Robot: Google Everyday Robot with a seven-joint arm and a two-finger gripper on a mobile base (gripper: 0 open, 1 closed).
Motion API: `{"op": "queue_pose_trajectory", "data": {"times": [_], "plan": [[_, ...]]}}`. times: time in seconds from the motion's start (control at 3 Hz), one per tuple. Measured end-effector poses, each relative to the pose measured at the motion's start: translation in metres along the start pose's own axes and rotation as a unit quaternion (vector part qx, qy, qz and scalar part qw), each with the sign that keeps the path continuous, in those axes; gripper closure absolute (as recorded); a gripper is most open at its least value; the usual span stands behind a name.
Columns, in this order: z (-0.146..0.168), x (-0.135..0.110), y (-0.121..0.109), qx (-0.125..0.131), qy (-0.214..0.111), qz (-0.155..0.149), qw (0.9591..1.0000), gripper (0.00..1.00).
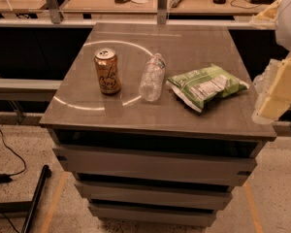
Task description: Pick orange can
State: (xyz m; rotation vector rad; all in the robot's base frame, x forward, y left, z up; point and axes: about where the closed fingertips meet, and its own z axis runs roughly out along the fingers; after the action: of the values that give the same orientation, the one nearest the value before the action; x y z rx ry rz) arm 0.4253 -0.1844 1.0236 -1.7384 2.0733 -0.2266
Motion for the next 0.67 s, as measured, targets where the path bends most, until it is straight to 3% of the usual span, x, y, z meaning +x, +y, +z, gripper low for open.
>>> {"op": "queue_pose_trajectory", "data": {"times": [0.33,0.67], "plan": [[0.0,0.0,0.0,0.0,0.0,0.0,1.0,0.0],[0.007,-0.022,-0.021,0.007,-0.027,0.0,0.9996,0.0]]}}
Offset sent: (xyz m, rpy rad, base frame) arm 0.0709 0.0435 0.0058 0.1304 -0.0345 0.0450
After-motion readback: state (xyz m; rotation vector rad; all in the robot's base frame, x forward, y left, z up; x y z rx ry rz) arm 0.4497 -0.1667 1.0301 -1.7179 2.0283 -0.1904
